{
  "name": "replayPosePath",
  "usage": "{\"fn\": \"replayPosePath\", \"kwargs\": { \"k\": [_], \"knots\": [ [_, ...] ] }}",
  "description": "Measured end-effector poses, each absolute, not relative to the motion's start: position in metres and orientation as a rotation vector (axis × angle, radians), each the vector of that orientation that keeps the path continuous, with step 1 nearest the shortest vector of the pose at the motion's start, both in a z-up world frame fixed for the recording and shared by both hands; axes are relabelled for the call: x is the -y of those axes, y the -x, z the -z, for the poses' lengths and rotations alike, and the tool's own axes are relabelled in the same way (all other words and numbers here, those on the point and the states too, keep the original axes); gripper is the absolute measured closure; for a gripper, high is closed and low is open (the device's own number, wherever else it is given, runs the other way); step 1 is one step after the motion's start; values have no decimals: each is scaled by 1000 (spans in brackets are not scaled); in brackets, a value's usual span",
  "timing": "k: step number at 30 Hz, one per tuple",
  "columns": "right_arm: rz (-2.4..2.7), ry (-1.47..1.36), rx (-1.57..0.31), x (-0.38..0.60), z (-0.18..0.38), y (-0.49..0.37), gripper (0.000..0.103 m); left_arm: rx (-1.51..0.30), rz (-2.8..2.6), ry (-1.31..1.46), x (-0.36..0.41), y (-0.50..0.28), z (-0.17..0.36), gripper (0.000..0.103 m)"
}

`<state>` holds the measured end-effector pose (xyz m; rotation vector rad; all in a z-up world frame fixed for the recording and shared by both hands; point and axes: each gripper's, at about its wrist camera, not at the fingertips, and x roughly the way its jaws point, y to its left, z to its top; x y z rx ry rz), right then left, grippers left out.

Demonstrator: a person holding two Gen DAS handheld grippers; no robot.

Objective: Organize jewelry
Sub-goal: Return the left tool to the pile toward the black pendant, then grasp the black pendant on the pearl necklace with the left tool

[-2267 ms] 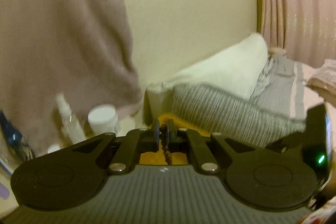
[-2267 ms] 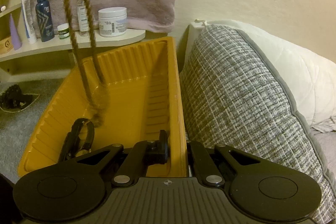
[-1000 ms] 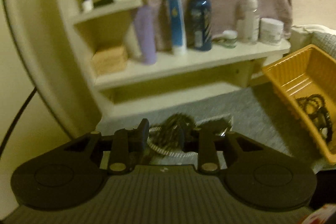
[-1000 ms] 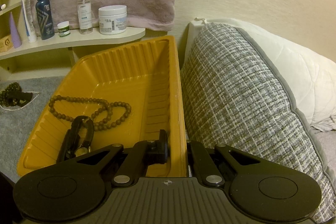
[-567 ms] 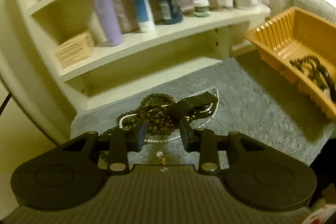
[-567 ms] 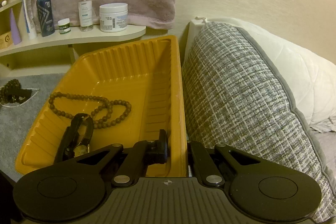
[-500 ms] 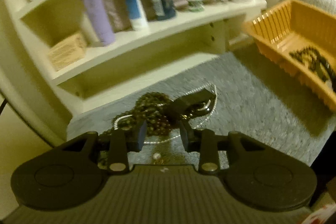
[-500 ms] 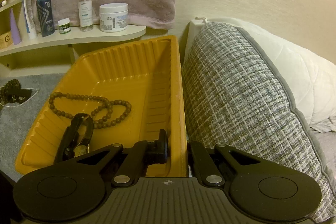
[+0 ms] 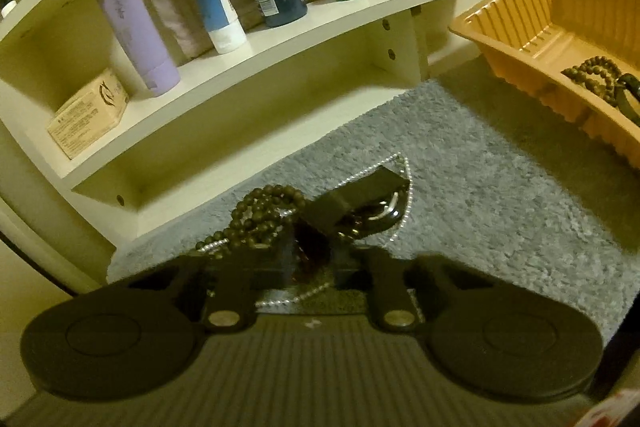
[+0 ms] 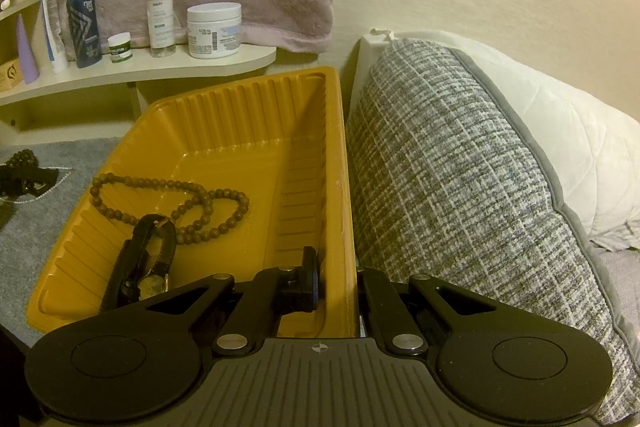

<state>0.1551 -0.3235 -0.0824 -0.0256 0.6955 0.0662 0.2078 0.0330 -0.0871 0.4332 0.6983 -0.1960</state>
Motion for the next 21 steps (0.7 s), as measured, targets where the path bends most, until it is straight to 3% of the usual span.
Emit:
{"fn": "replayPosePath", "kwargs": {
  "k": [12, 21],
  "knots": [
    [-66, 27, -694, 324, 83, -155, 100, -741, 225, -239, -39, -176, 67, 92],
    [-69, 32, -692, 324, 83, -155, 100, -730, 216, -251, -27, -154, 73, 92]
  ]
}}
